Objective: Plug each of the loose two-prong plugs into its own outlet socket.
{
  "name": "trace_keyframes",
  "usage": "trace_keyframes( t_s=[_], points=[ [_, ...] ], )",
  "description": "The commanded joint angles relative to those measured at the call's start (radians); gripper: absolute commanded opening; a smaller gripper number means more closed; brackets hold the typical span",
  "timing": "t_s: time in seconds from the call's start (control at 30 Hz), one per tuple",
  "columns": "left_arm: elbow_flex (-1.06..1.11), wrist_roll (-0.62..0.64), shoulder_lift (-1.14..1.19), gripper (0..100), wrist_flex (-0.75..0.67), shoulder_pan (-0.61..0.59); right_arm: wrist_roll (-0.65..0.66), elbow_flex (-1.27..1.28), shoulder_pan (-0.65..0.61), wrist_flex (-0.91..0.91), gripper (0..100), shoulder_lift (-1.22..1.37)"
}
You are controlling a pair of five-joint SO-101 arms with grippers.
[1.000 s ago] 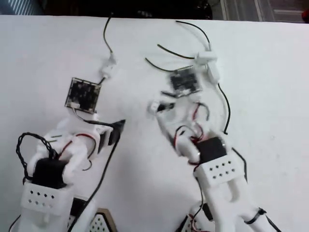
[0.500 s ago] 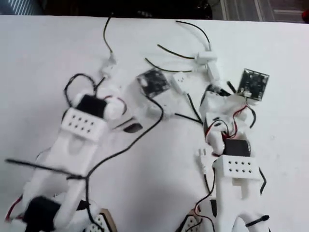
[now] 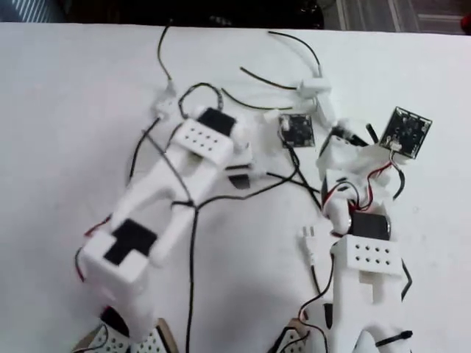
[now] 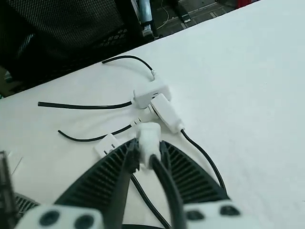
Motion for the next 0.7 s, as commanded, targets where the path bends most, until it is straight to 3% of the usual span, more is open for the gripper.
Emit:
trace_keyframes(
  t_s=[0.0, 0.27, 0.67],
  points=[
    [-0.181, -0.048, 0.153, 31, -0.009, 0.019, -0.009, -0.008, 0.008, -0.022, 1.7, -0.005],
    [-0.405, -0.069, 0.404, 30, 0.037, -0.004, -0.009, -0.008, 0.008, -0.022, 1.7, -0.005],
    [-0.597, -0.061, 0.467, 4, 0.387, -0.002, -0.009, -0.008, 0.008, -0.022, 1.7, -0.005]
  ],
)
